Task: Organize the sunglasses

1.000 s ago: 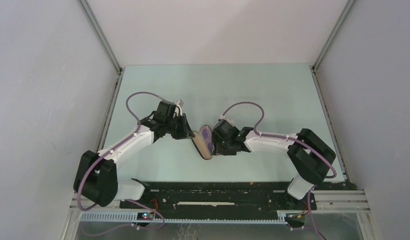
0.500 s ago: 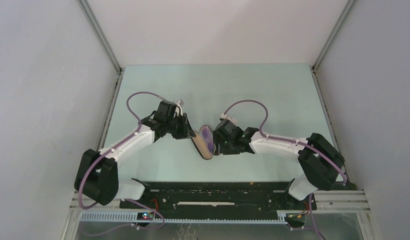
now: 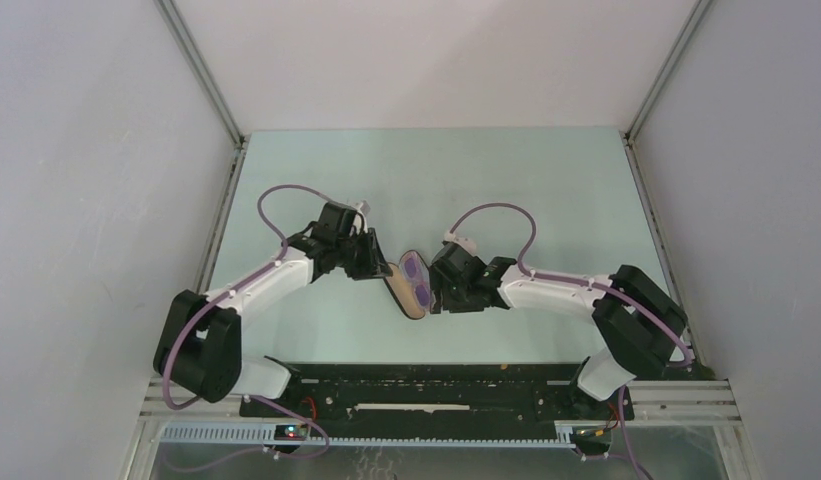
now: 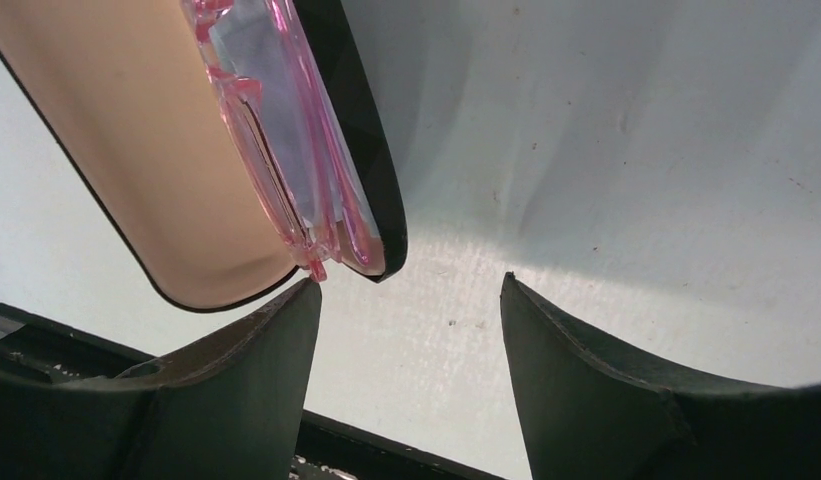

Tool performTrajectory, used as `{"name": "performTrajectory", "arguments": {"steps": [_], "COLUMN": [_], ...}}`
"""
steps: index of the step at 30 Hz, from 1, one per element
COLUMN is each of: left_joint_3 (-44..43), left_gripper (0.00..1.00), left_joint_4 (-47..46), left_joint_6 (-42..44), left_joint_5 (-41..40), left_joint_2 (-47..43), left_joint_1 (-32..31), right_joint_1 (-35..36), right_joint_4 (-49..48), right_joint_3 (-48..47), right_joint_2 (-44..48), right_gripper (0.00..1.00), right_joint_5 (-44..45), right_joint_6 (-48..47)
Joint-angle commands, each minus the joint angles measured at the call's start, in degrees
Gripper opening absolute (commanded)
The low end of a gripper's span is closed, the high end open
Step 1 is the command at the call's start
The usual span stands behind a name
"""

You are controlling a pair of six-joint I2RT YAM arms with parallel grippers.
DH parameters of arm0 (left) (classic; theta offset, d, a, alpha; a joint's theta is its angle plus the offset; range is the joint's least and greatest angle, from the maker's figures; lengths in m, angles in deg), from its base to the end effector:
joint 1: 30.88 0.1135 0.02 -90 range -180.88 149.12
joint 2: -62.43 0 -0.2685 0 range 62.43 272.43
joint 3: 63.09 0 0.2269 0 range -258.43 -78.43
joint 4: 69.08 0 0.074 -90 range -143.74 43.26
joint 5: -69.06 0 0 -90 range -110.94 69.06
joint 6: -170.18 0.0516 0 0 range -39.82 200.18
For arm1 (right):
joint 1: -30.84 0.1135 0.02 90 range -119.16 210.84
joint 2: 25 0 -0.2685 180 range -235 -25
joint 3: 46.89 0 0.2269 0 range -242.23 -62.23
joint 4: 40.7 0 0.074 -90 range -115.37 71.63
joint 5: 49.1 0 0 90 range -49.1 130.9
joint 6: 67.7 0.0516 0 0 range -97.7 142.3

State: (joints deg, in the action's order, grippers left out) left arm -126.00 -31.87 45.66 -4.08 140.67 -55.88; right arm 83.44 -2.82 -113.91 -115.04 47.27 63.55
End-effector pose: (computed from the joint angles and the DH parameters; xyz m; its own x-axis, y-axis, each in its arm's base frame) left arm 0.2285 -0.1231 0.2184 -0.9125 -0.1729 -0.3707 0.0573 0.8433 -0.5344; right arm 0.1807 0.2269 0.1838 -0.8980 -0.0956 -0.4296 -0.2190 0.9437 0.2478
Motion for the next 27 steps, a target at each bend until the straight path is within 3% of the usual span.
{"name": "performTrajectory", "arguments": {"steps": [1, 19, 27], "left_joint_3": [1.52, 1.34, 1.40], "left_gripper": [0.32, 0.32, 0.33], "left_joint_4": [-1.54, -1.62, -0.20], "left_joint_6": [0.12, 0.75, -0.24], "left_joint_5": [0.27, 1.27, -1.52], "left_joint_2": [0.76, 1.58, -1.89], "left_joint_1": [0.21, 0.21, 0.21], "right_joint_1": [0.08, -2.34, -1.72], "right_joint_4": [-0.29, -1.54, -0.92], "right_joint_3": [-0.09, -3.60, -2.29], "right_joint_2": [-0.95, -2.47, 3.76], "right_gripper": [0.75, 0.74, 0.77], "right_joint_5": [2.22, 3.50, -0.44], "right_joint_6": [0.17, 2.21, -6.61]}}
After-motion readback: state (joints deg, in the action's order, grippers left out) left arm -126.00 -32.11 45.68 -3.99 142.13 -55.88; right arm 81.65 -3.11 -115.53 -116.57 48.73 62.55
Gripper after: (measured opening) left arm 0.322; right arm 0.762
